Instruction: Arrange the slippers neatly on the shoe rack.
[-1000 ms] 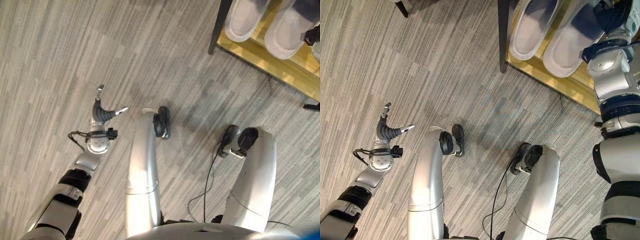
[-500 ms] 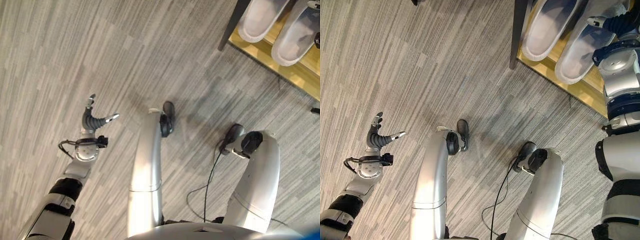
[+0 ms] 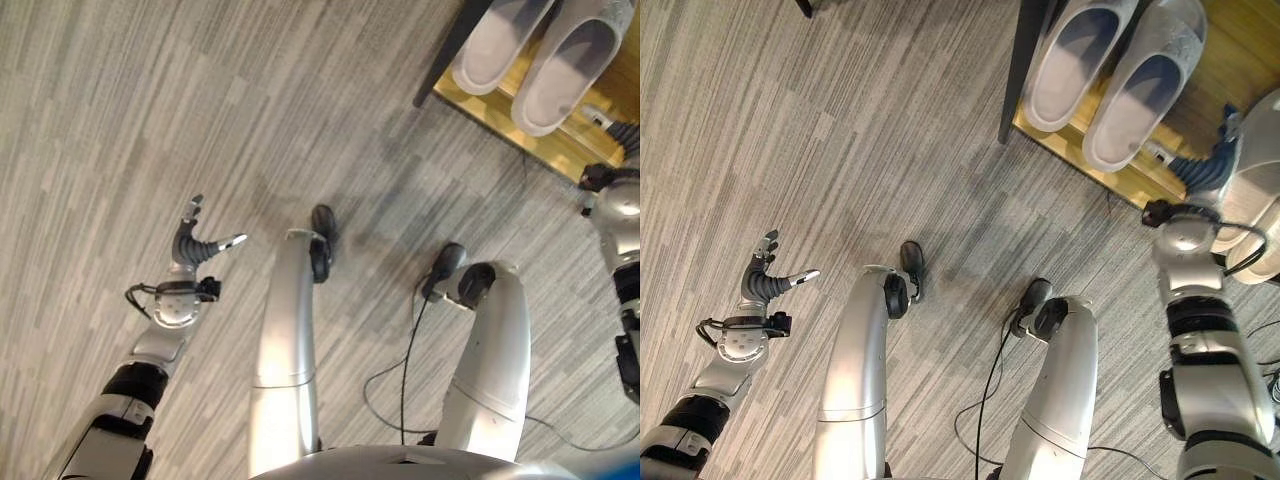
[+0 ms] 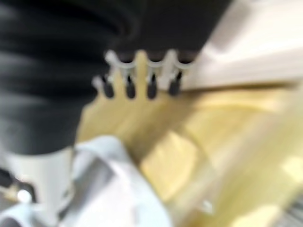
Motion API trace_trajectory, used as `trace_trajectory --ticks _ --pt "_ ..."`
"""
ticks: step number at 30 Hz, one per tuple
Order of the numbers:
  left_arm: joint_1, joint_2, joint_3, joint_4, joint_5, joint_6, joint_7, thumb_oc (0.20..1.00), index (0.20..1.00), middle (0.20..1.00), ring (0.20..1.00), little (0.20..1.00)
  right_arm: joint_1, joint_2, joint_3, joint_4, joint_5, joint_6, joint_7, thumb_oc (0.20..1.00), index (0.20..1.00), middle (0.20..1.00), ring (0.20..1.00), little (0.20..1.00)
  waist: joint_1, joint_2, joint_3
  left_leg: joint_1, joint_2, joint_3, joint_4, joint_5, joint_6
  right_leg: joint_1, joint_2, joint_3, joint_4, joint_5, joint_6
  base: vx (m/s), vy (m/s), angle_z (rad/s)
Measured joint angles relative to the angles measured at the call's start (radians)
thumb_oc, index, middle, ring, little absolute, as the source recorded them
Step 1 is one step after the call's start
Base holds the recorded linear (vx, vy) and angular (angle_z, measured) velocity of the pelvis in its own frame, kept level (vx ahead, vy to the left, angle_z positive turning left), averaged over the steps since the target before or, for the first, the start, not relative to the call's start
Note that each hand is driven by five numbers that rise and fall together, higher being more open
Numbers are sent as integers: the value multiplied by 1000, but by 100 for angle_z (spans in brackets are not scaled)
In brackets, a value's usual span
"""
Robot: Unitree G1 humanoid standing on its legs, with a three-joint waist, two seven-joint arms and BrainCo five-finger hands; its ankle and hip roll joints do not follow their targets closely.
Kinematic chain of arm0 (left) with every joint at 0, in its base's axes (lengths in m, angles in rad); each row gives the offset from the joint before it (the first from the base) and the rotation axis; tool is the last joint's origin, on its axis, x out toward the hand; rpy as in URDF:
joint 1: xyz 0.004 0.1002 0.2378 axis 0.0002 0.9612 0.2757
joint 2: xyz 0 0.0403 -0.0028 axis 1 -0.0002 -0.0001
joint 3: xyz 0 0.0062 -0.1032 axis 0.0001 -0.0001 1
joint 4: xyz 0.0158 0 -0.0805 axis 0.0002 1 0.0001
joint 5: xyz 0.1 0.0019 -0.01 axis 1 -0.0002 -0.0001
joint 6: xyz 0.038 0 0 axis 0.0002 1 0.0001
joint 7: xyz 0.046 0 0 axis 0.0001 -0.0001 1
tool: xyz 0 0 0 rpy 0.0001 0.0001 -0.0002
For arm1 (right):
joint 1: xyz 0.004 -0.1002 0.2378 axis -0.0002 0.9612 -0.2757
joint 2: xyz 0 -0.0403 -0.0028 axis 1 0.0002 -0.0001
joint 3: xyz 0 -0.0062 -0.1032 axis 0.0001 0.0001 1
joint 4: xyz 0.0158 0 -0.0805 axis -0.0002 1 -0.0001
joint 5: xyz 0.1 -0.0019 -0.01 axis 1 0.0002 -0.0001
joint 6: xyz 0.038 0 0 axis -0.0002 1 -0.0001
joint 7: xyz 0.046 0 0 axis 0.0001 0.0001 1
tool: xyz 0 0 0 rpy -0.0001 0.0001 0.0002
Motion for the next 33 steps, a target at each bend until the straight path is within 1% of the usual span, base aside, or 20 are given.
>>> trace_trajectory --ticks 2,4,7,9,11,16,20,21,23,27,31,32,33 --pt "10 -1 2 1 0 2 1 1000 1000 1000 1000 1000 24 51 1 -32 -1 -13 -6 1000 1000 1000 1000 1000 0 2 -15 -2 0 2 -2 0 0 -2 1 0 -4 0 1 0 0 0" --pt "9 -4 8 0 2 2 4 1000 1000 1000 1000 1000 37 79 7 -58 -5 -15 -8 1000 1000 1000 1000 1000 3 5 -19 -2 0 4 -8 0 0 -2 0 0 -9 1 1 0 0 0" --pt "9 -9 23 0 17 2 6 1000 1000 1000 1000 1000 30 86 16 -86 -42 -15 -11 1000 1000 1000 1000 1000 9 8 -21 -2 -1 6 -15 0 0 -2 -1 -1 -17 3 5 0 0 0" --pt "9 -13 29 -1 17 2 14 1000 1000 1000 1000 1000 16 93 18 -90 -43 -15 -18 1000 1000 1000 1000 1000 10 8 -21 -2 -1 6 -21 0 -1 0 -1 -4 -22 3 6 0 0 0" --pt "5 -25 30 0 18 2 20 1000 1000 1000 1000 1000 -11 95 19 -91 -57 -15 -21 1000 1000 1000 1000 1000 22 8 -22 -3 -2 5 -35 4 -7 0 -2 -11 -32 4 7 0 0 0" --pt "3 -35 29 0 19 3 26 1000 1000 1000 1000 1000 -14 109 18 -91 -61 -15 -26 1000 1000 1000 1000 1000 25 8 -22 -3 -2 4 -40 4 -7 3 -2 -15 -36 4 7 0 0 0" --pt "3 -41 19 0 22 8 45 1000 1000 1000 1000 1000 -30 145 10 -92 -33 -21 -38 1000 1000 1000 1000 1000 24 12 -28 -2 -9 0 -56 11 -10 5 -5 -21 -45 3 4 -25 8 5" --pt "2 -41 18 0 29 8 46 1000 1000 1000 1000 1000 -32 156 11 -92 -20 -27 -42 1000 1000 1000 1000 1000 23 13 -31 -1 -13 -1 -65 17 -15 5 -7 -21 -50 6 10 -42 4 6" --pt "2 -40 19 0 42 9 47 1000 1000 1000 1000 1000 -35 158 10 -92 1 -31 -45 1000 1000 1000 1000 1000 23 13 -33 4 -16 -1 -74 21 -14 10 -8 -24 -57 8 11 -46 9 4" --pt "-4 -41 20 0 46 9 51 1000 1000 1000 1000 1000 -37 171 18 -86 20 -31 -36 1000 1000 1000 1000 1000 27 13 -33 56 -18 0 -125 38 -20 59 -7 -38 -98 17 11 -49 -4 3" --pt "-7 -42 24 -12 46 9 56 1000 1000 1000 1000 1000 -38 171 6 -71 26 -34 -36 1000 1000 1000 1000 1000 26 13 -32 79 -33 -2 -171 60 -28 78 -15 -48 -123 21 8 -44 9 10" --pt "-6 -49 25 -22 46 9 62 1000 1000 1000 1000 1000 -31 175 -3 -71 43 -36 -38 1000 1000 1000 1000 1000 28 13 -32 86 -36 -2 -178 62 -28 84 -18 -49 -127 22 7 -70 4 8" --pt "-17 -71 26 -28 46 9 71 1000 1000 1000 1000 1000 -13 201 -26 -71 53 -42 -44 1000 1000 1000 1000 1000 25 12 -32 108 -36 0 -190 65 -28 105 -18 -52 -139 24 8 -65 7 1"
